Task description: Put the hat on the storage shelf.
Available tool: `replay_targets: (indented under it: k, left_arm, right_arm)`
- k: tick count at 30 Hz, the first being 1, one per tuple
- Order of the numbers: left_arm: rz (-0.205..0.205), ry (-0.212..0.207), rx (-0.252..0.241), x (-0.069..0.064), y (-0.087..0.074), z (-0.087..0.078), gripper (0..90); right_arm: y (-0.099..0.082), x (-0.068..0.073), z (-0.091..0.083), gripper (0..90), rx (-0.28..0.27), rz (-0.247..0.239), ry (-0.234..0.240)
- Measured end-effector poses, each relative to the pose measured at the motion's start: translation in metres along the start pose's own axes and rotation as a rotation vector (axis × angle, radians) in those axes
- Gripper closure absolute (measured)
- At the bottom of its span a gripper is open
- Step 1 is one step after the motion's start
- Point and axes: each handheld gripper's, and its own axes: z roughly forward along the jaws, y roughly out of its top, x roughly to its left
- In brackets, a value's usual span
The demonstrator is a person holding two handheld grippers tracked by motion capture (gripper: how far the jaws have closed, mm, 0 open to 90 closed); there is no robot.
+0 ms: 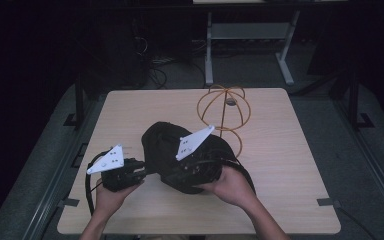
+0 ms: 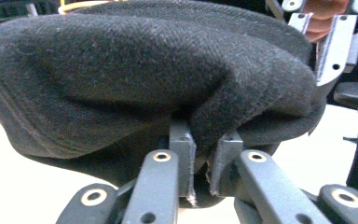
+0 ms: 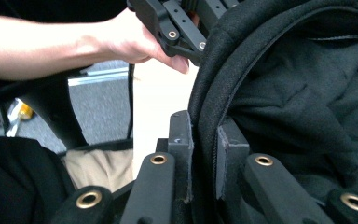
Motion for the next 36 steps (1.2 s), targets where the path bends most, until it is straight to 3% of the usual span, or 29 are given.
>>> replay_targets:
  k: [3, 4, 14, 15, 16, 17, 18, 22, 31, 36]
  left_arm:
    - [0.018, 0.029, 0.007, -0.001, 0.008, -0.003, 83.4]
    - [0.028, 0.045, 0.014, -0.003, 0.015, -0.005, 83.6]
    - [0.098, 0.074, 0.042, -0.007, 0.048, -0.013, 84.4]
    - [0.103, 0.077, 0.044, -0.007, 0.052, -0.014, 84.4]
    - [0.107, 0.082, 0.047, -0.006, 0.056, -0.015, 84.4]
    - [0.108, 0.086, 0.054, -0.005, 0.058, -0.016, 84.4]
    - [0.109, 0.092, 0.058, -0.003, 0.06, -0.017, 84.4]
    - [0.092, 0.1, 0.051, 0.005, 0.066, -0.026, 84.4]
    - [0.087, 0.123, 0.053, 0.013, 0.073, -0.04, 84.4]
    - [0.073, 0.126, 0.046, 0.023, 0.079, -0.044, 84.4]
  right_arm:
    - [-0.004, -0.006, -0.002, 77.6, -0.026, 0.012, 0.004]
    - [-0.008, -0.01, -0.004, 76.6, -0.055, 0.041, 0.016]
    - [-0.012, -0.016, -0.014, 69.6, -0.17, 0.066, 0.021]
    - [-0.012, -0.016, -0.015, 67.2, -0.181, 0.061, 0.022]
    - [-0.011, -0.016, -0.019, 58.5, -0.203, 0.066, 0.018]
    - [-0.011, -0.016, -0.019, 58.5, -0.203, 0.066, 0.018]
    - [-0.011, -0.016, -0.024, 49.5, -0.21, 0.068, 0.002]
    - [-0.019, -0.02, -0.036, 41.7, -0.22, 0.085, -0.01]
    - [-0.046, -0.023, -0.049, 37.8, -0.213, 0.111, -0.047]
    - [-0.068, -0.028, -0.054, 34.4, -0.198, 0.139, -0.094]
